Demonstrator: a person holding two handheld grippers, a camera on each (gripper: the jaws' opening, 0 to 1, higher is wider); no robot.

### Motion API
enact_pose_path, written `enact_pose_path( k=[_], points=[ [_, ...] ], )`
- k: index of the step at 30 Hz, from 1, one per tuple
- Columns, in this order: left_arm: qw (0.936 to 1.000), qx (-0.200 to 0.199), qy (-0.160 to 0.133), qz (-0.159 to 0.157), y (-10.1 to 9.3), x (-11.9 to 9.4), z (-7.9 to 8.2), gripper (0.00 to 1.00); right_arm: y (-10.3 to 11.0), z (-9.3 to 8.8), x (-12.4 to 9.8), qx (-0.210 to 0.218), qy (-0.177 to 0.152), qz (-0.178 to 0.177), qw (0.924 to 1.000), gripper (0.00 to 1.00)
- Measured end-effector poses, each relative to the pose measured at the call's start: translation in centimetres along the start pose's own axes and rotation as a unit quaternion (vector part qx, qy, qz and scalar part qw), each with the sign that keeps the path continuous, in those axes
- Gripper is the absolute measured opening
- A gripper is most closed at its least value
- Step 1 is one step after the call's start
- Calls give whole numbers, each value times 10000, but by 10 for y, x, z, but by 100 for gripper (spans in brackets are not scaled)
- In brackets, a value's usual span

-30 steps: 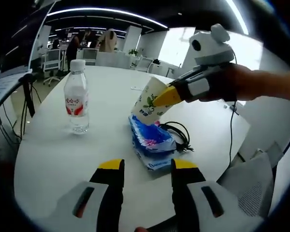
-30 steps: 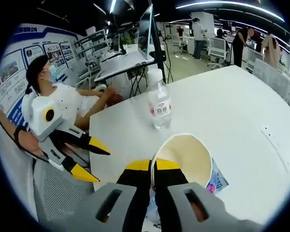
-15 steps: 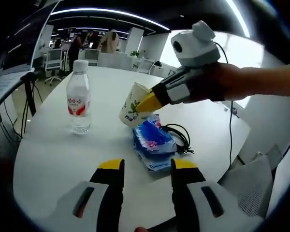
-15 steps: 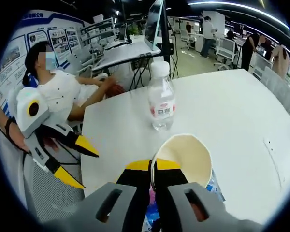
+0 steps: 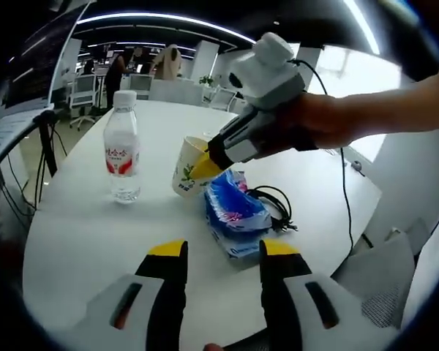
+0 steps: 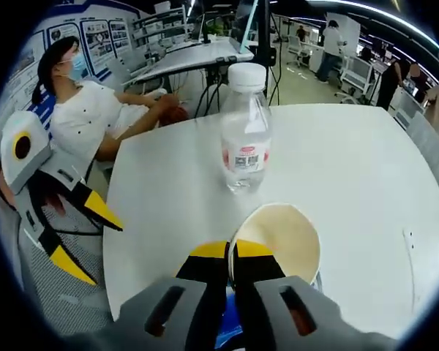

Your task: Arrange the tabletop items into an orderly group along one side of the table until the central work area is clear of visible clutter.

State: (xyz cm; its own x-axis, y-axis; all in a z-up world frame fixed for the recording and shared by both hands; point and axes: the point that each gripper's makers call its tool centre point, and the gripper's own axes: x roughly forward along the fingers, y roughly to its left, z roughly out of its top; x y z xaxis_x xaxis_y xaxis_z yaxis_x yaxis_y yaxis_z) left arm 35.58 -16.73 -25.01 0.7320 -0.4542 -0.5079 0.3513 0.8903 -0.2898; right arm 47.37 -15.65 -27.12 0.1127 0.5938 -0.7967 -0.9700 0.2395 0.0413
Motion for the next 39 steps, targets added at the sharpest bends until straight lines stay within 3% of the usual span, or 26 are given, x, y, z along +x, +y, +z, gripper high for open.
enact_pose_path(
  k=[27,39],
  points=[
    [9998,-178,9,64,4,-3,0,38,-30,5,43,-407,340,-72,9986,0],
    [9995,-301,-32,53,5,-2,0,38,-25,8,45,-790,500,-58,9956,0]
  ],
)
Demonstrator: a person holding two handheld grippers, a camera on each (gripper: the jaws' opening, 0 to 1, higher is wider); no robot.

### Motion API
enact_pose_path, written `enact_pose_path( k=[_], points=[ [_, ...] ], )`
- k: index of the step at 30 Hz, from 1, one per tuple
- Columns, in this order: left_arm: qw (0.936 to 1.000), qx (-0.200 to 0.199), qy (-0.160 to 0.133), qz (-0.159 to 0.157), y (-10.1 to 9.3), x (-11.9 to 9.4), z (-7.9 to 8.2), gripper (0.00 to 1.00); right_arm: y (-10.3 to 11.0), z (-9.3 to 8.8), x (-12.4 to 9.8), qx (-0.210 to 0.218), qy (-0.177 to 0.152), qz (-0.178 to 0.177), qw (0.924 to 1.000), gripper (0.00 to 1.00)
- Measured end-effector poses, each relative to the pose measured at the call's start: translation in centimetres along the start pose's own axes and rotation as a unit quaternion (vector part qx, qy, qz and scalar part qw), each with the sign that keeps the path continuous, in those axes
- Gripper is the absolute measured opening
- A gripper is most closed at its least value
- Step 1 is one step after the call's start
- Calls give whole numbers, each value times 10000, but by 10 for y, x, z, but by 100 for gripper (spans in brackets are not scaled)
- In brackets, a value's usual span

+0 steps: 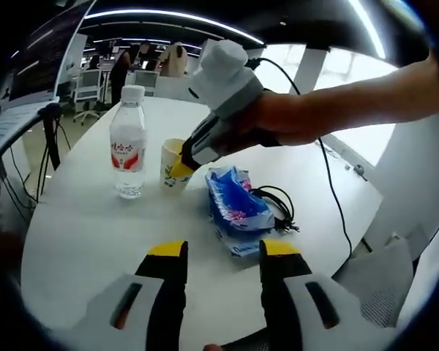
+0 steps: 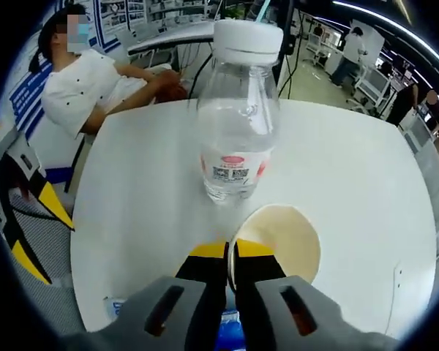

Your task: Arrange the tabletop items into an orderly group along one side of the table until the central work area is clear of visible clutter.

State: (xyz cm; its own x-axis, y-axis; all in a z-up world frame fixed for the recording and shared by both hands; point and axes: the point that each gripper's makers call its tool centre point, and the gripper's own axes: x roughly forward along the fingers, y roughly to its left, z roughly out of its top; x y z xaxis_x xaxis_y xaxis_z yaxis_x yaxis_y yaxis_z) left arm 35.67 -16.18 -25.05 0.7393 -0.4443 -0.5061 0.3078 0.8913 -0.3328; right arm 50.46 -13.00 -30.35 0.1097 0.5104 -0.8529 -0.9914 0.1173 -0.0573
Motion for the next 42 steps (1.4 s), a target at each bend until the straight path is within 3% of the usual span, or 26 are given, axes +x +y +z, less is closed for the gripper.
enact_pose_path(
  k=[13,42],
  points=[
    [10000,13,-53,23,-1,-2,3,38,-6,3,-6,48,-113,-109,9999,0],
    [9999,25,-97,-39,-3,-4,4,38,21,16,-7,-491,-19,-60,9988,0]
  ],
)
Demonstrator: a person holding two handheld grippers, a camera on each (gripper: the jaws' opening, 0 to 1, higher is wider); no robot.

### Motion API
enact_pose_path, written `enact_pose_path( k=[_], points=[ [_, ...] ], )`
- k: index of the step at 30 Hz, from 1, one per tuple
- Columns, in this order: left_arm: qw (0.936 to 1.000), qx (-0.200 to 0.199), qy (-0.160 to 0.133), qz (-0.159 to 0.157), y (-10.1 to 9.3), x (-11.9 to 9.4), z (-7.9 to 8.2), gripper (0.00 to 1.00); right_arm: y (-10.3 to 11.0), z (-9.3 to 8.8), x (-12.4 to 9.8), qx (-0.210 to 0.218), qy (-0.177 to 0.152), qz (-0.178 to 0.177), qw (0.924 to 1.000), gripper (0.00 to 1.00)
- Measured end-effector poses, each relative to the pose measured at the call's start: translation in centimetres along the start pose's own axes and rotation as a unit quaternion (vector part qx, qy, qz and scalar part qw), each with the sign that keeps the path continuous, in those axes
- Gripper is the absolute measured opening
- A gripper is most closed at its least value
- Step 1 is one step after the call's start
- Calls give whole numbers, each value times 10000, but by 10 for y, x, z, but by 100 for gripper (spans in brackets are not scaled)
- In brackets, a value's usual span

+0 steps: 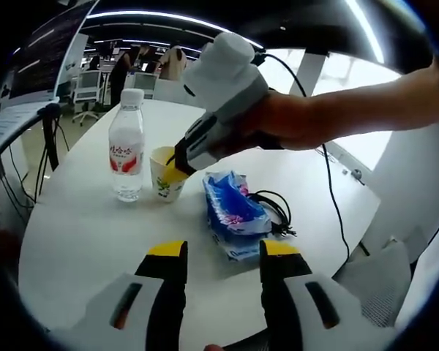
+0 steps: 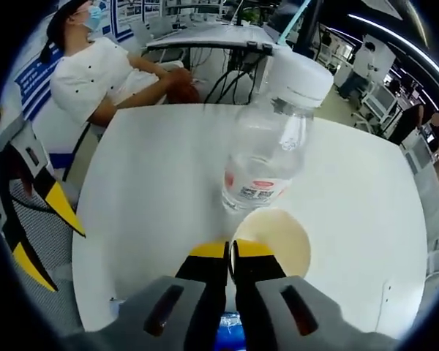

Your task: Arrange the tabletop items into an orderly group along one side of the table until the central work area is clear of visible clutter.

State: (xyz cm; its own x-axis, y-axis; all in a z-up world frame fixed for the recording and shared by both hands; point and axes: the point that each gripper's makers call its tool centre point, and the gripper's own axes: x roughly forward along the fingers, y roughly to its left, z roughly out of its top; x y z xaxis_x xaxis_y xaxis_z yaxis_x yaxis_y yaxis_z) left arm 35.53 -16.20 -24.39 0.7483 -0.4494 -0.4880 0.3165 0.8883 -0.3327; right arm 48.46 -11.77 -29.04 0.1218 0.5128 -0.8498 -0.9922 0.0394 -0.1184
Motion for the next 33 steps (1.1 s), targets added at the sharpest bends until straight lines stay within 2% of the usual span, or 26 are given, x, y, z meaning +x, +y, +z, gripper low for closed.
enact_pose_path(
  k=[12,15,28,33],
  points=[
    [10000,50,25,-6,1,2,-3,38,-9,6,-15,268,-239,-105,9993,6],
    [10000,58,38,-5,2,3,-3,38,-8,4,-22,73,-171,-194,9996,8],
    [9999,95,88,21,1,3,-5,38,1,16,-65,441,-913,-350,9942,10],
    [9998,151,124,14,0,4,-6,38,3,11,-79,541,-1037,-456,9921,10]
  ],
)
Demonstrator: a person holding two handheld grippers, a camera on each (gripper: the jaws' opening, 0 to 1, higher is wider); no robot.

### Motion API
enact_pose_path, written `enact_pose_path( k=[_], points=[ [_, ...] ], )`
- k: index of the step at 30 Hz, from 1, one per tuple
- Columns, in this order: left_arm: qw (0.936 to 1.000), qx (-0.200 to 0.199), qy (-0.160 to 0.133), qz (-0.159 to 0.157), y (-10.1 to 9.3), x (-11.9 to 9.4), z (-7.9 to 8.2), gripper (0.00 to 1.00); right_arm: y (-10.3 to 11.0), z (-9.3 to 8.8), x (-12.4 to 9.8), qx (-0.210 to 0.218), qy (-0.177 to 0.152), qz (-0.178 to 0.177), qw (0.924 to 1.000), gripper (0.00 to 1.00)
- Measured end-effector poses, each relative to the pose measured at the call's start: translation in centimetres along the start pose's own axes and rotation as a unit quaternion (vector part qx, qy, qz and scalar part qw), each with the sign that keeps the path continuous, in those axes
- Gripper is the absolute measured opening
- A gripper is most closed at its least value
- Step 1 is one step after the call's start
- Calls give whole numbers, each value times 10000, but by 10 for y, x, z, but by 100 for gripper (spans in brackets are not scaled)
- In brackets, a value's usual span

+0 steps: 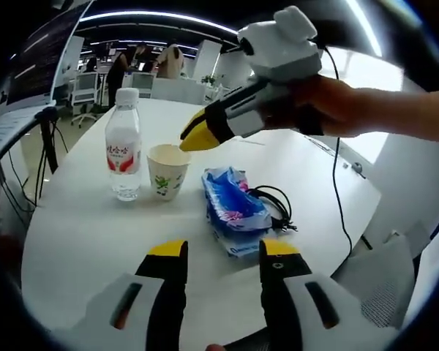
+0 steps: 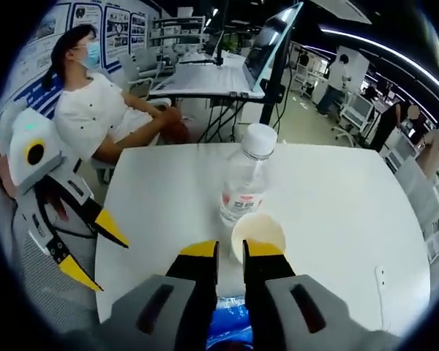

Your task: Arrange the tabletop items into an orderly group along one side of the table until the central work area is clear of visible clutter.

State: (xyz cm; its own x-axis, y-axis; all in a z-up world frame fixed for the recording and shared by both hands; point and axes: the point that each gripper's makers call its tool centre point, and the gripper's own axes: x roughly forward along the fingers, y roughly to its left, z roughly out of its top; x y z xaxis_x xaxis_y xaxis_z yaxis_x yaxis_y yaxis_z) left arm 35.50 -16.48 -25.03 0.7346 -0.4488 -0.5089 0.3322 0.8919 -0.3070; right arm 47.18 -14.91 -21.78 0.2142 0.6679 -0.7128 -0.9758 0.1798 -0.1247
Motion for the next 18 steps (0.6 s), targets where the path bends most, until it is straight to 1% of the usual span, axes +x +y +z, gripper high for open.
enact_pose_path(
  k=[6,13,18],
  points=[
    [10000,-6,21,32,1,0,-1,38,-3,-11,-20,175,-88,-176,9997,13],
    [10000,-29,13,91,4,0,-1,38,-14,-34,-49,592,-181,-469,9970,13],
    [9999,-71,-5,138,6,0,-1,38,-21,-50,-65,751,-186,-649,9949,13]
  ],
)
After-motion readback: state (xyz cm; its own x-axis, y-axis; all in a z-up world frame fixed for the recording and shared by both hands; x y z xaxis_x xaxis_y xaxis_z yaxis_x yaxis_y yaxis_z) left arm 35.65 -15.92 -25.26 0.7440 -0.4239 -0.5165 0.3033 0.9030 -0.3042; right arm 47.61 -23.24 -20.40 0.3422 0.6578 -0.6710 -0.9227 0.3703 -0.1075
